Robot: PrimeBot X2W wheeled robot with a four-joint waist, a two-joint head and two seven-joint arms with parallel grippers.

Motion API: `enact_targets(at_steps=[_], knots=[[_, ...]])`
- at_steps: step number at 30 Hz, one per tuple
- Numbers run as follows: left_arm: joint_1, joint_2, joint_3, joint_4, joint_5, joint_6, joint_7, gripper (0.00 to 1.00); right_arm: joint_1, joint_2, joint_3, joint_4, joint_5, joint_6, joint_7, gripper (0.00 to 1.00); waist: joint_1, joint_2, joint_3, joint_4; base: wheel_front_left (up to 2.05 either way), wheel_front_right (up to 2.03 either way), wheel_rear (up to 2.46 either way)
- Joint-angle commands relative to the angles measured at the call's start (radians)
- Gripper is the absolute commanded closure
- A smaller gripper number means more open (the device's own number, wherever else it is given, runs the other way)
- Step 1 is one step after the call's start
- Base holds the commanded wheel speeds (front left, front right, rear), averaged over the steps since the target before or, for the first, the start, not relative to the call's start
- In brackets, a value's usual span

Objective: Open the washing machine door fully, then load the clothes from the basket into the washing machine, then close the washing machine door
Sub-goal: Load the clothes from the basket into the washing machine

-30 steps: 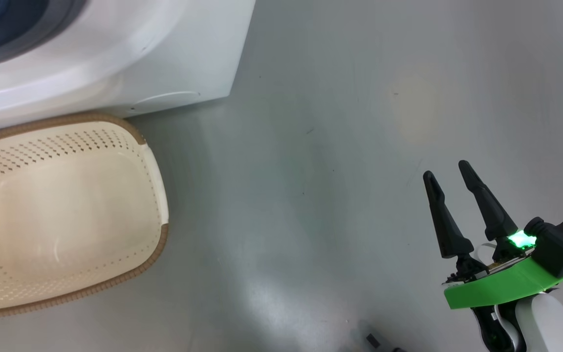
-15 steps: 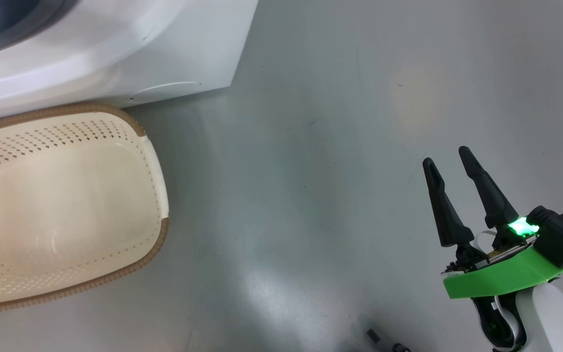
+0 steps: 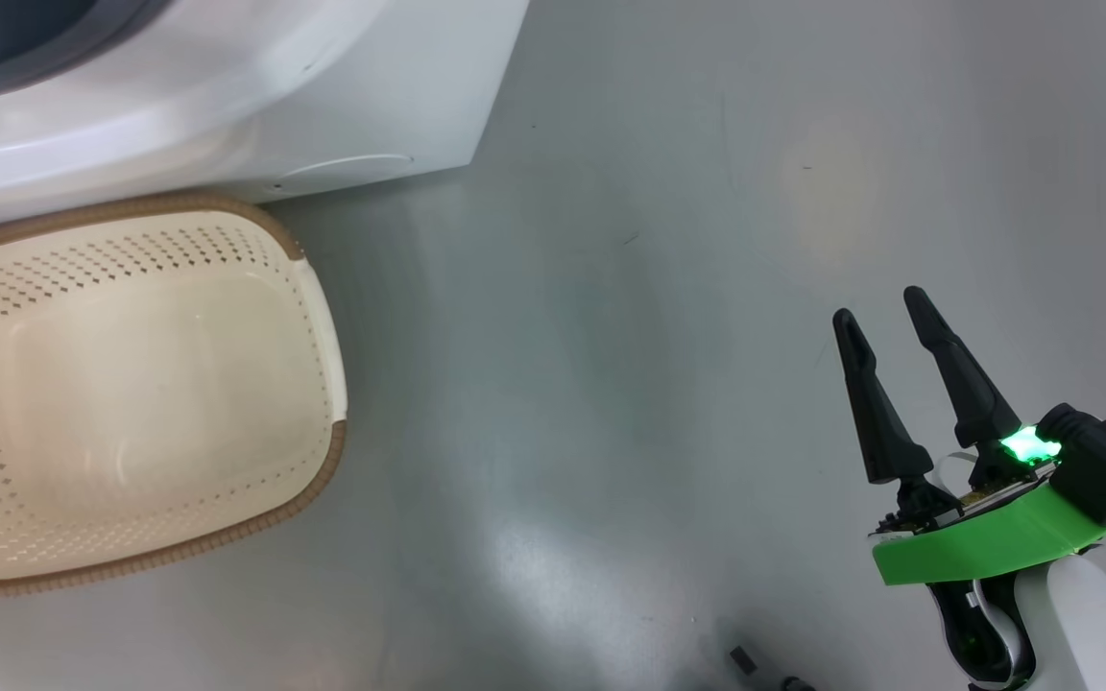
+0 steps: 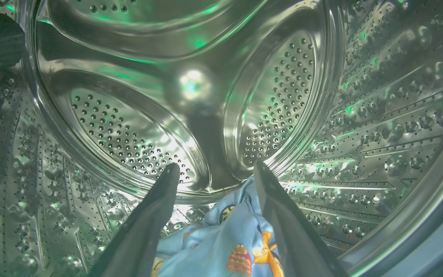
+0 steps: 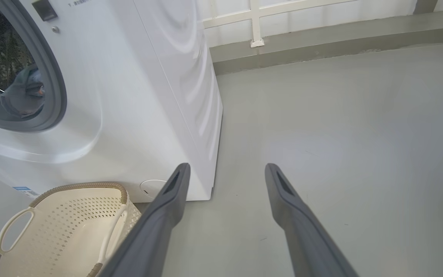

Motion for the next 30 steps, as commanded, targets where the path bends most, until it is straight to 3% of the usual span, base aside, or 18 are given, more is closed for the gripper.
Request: enact_targets(at_steps=[1,13,30], knots=[[0.025,0.036,0.016,-0.022,-0.006,-0.004,-0.005,0.00,0.006,-0.016,0.013,-0.024,0.014,0.002,-0.005,0.00,0.0001,-0.0001,0.001,0.003,0.00,0.00,0.00],[0.192,-0.039,0.077,-0.096,-0.024,-0.018,-0.005,0.00,0.016,-0.026,-0.014,-0.035,0.006,0.002,-0.005,0.00,0.0001,-0.0001,-0.009,0.055,0.00,0.00,0.00],[0.529,-0.190,0.134,-0.311,-0.003,-0.023,-0.005,0.00,0.052,-0.053,-0.070,-0.052,-0.001,0.002,-0.005,0.00,0.0001,-0.0001,-0.026,0.147,0.00,0.00,0.00]])
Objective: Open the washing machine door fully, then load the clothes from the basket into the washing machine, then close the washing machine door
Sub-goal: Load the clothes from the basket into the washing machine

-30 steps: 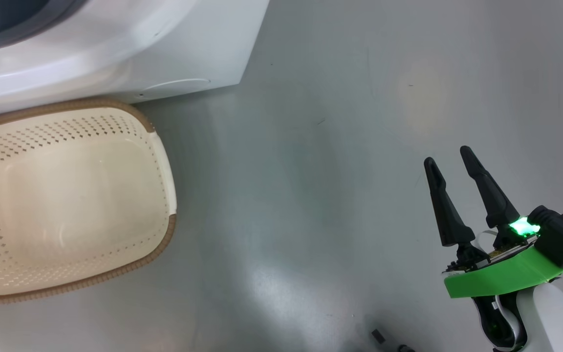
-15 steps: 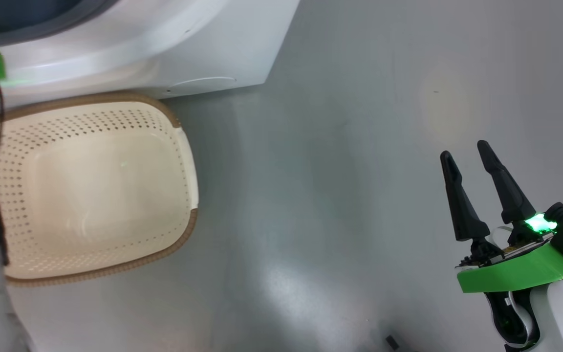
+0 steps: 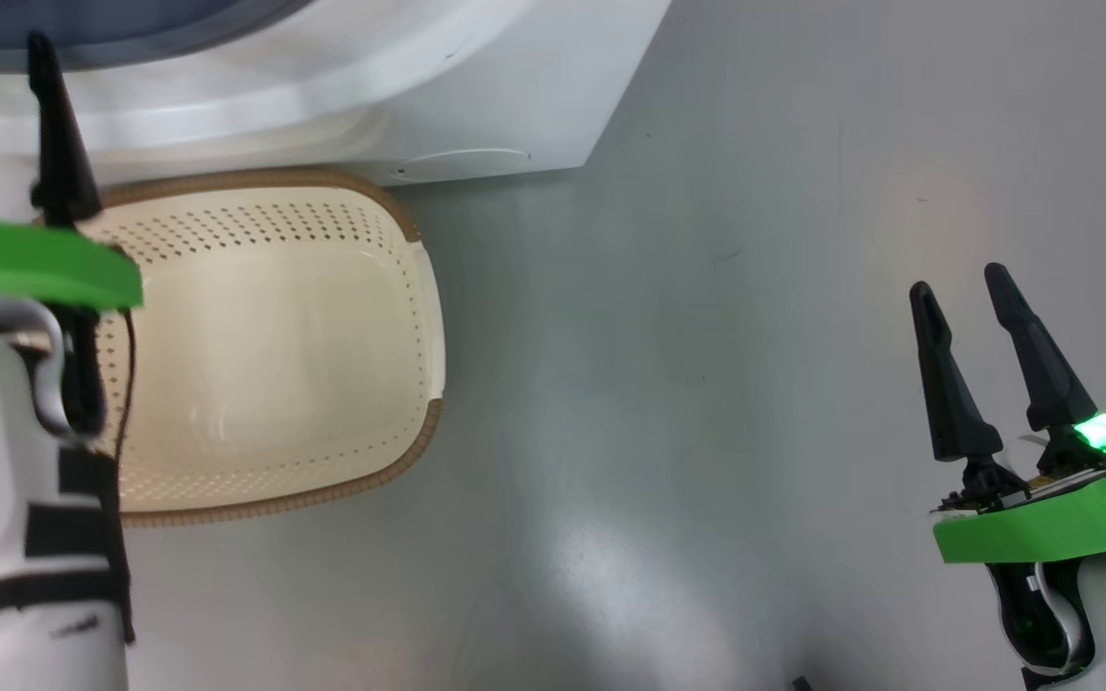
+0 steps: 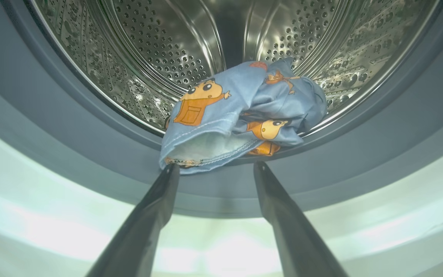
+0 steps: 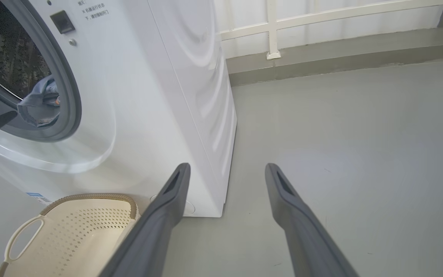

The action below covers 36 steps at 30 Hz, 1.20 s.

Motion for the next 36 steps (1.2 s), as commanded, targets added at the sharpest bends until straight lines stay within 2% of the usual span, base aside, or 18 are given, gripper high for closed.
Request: enact_targets(at_steps=[1,14,22,29,36], knots=[[0.075,0.024,0.015,-0.054,0.017,-0.007,-0.005,0.00,0.048,-0.021,0.013,-0.026,0.000,0.002,-0.005,0.00,0.0000,0.0000,-0.007,0.010,0.00,0.00,0.00],[0.325,-0.011,0.016,-0.214,0.017,-0.005,-0.005,0.00,0.080,-0.042,0.010,-0.026,-0.001,0.002,-0.005,0.00,0.0000,0.0000,-0.043,0.030,0.00,0.00,0.00],[0.492,-0.018,-0.001,-0.361,0.009,0.037,-0.005,0.00,0.084,-0.049,0.018,-0.021,0.001,0.002,-0.005,0.00,0.0000,0.0000,-0.058,0.022,0.00,0.00,0.00],[0.507,-0.019,-0.028,-0.383,-0.023,0.059,-0.005,0.00,0.084,-0.047,0.027,-0.014,-0.002,0.002,-0.005,0.00,0.0000,0.0000,-0.061,0.023,0.00,0.00,0.00],[0.437,-0.018,-0.038,-0.361,-0.016,0.045,-0.005,0.00,0.085,-0.043,0.029,-0.014,-0.004,0.002,-0.005,0.00,0.0000,0.0000,-0.061,0.025,0.00,0.00,0.00]])
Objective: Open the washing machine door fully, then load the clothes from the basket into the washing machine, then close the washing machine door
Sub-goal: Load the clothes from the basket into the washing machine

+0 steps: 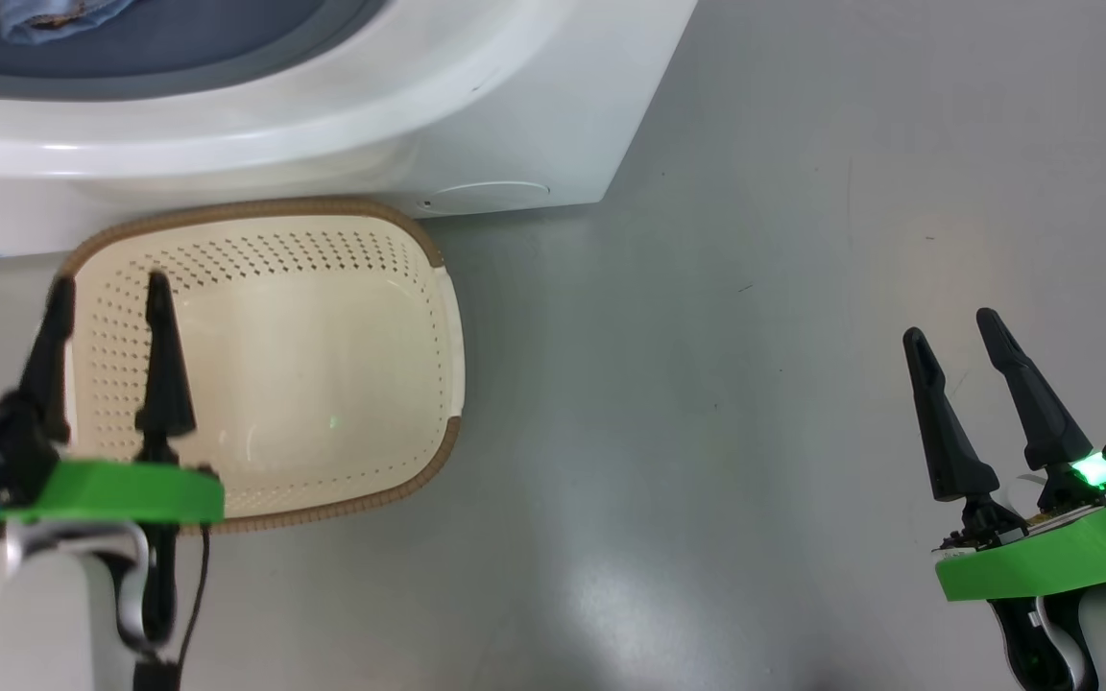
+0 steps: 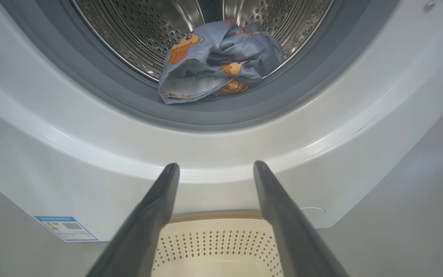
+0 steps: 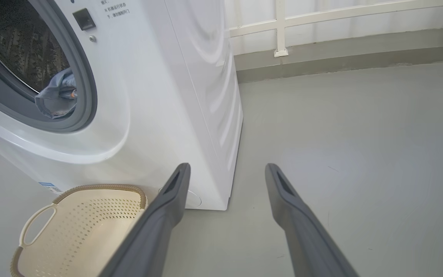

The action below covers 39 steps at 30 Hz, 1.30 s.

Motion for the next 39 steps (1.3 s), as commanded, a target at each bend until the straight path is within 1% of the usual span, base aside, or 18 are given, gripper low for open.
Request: enact_targets(at_steps=[1,7,16,23,28,32,33,34,35,36,37,39], knots=[[-0.037,0.023,0.026,-0.012,0.006,-0.008,-0.005,0.00,0.027,-0.014,0.016,-0.021,-0.003,0.002,-0.005,0.00,0.0000,-0.0001,0.003,0.002,0.00,0.00,0.00],[-0.180,0.058,0.017,0.049,0.029,-0.027,-0.005,0.00,0.011,-0.012,0.022,-0.022,0.000,0.002,-0.005,0.00,0.0000,-0.0001,0.022,-0.002,0.00,0.00,0.00],[-0.406,0.120,0.003,0.202,0.054,-0.039,-0.005,0.00,-0.012,-0.005,0.032,-0.023,0.008,0.002,-0.005,0.00,0.0000,-0.0001,0.050,-0.016,0.00,0.00,0.00],[-0.588,0.177,-0.019,0.386,0.085,-0.036,-0.005,0.00,-0.028,-0.003,0.041,-0.025,0.013,0.002,-0.005,0.00,0.0000,-0.0001,0.072,-0.032,0.00,0.00,0.00],[-0.684,0.205,-0.049,0.543,0.110,-0.036,-0.005,0.00,-0.038,-0.001,0.048,-0.026,0.014,0.002,-0.005,0.00,0.0000,-0.0001,0.083,-0.045,0.00,0.00,0.00],[-0.751,0.221,-0.064,0.641,0.120,-0.028,-0.005,0.00,-0.047,0.001,0.050,-0.028,0.014,0.002,-0.005,0.00,0.0000,-0.0001,0.093,-0.057,0.00,0.00,0.00],[-0.766,0.229,-0.068,0.661,0.125,-0.026,-0.005,0.03,-0.049,0.001,0.052,-0.028,0.015,0.002,-0.005,0.00,0.0000,-0.0001,0.096,-0.061,0.00,0.00,0.00],[-0.780,0.235,-0.071,0.677,0.127,-0.024,-0.005,0.49,-0.051,0.002,0.053,-0.028,0.015,0.002,-0.005,0.00,0.0000,-0.0001,0.099,-0.065,0.00,0.00,0.00],[-0.793,0.239,-0.075,0.691,0.129,-0.025,-0.005,0.69,-0.053,0.003,0.052,-0.027,0.015,0.002,-0.005,0.00,0.0000,-0.0001,0.100,-0.069,0.00,0.00,0.00],[-0.804,0.243,-0.081,0.704,0.132,-0.027,-0.005,0.95,-0.053,0.004,0.051,-0.027,0.015,0.002,-0.005,0.00,0.0000,-0.0001,0.102,-0.072,0.00,0.00,0.00],[-0.814,0.245,-0.089,0.720,0.135,-0.031,-0.005,1.00,-0.053,0.004,0.051,-0.026,0.015,0.002,-0.005,0.00,0.0000,-0.0001,0.104,-0.074,0.00,0.00,0.00],[-0.834,0.247,-0.101,0.746,0.137,-0.038,-0.005,1.00,-0.053,0.006,0.051,-0.027,0.016,0.002,-0.005,0.00,0.0000,-0.0001,0.108,-0.079,0.00,0.00,0.00]])
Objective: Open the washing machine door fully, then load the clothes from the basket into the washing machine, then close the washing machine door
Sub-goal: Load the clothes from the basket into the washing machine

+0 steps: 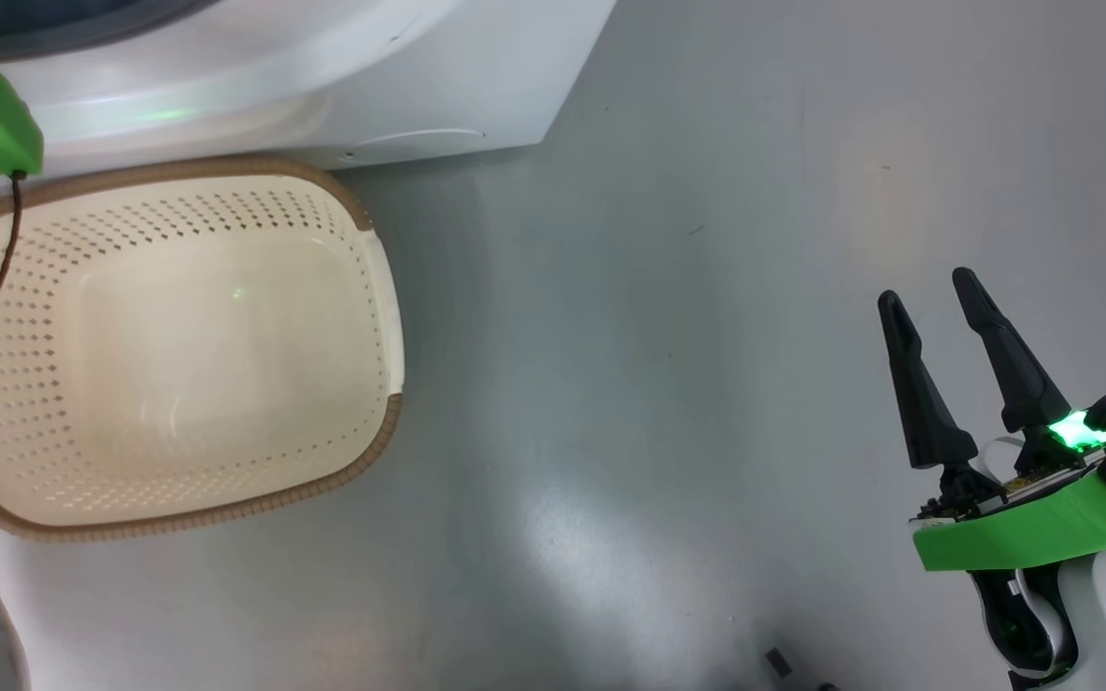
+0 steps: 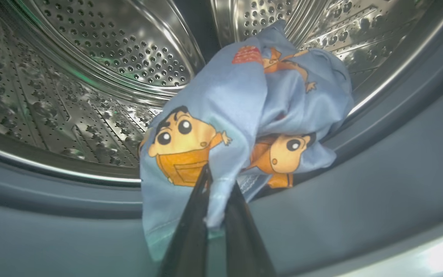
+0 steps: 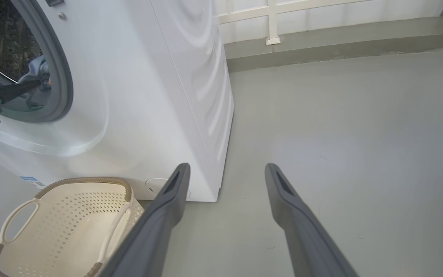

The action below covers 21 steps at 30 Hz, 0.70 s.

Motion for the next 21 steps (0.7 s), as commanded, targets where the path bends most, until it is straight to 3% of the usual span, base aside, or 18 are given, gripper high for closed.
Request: enact_targets(at_steps=[1,13,21], knots=[[-0.024,0.048,-0.002,0.002,0.009,-0.011,-0.005,1.00,0.013,-0.004,0.015,-0.022,0.014,0.002,-0.005,0.00,-0.0001,0.0000,0.007,-0.007,0.00,0.00,0.00],[-0.185,0.032,-0.048,0.077,-0.038,-0.079,-0.005,1.00,-0.012,0.006,0.048,-0.022,0.017,0.002,-0.005,0.00,-0.0001,0.0000,0.031,-0.046,0.00,0.00,0.00],[-0.207,0.073,-0.011,-0.047,-0.071,-0.063,-0.005,1.00,-0.013,0.013,0.055,-0.029,0.024,0.002,-0.005,0.00,-0.0001,0.0000,0.045,-0.085,0.00,0.00,0.00]])
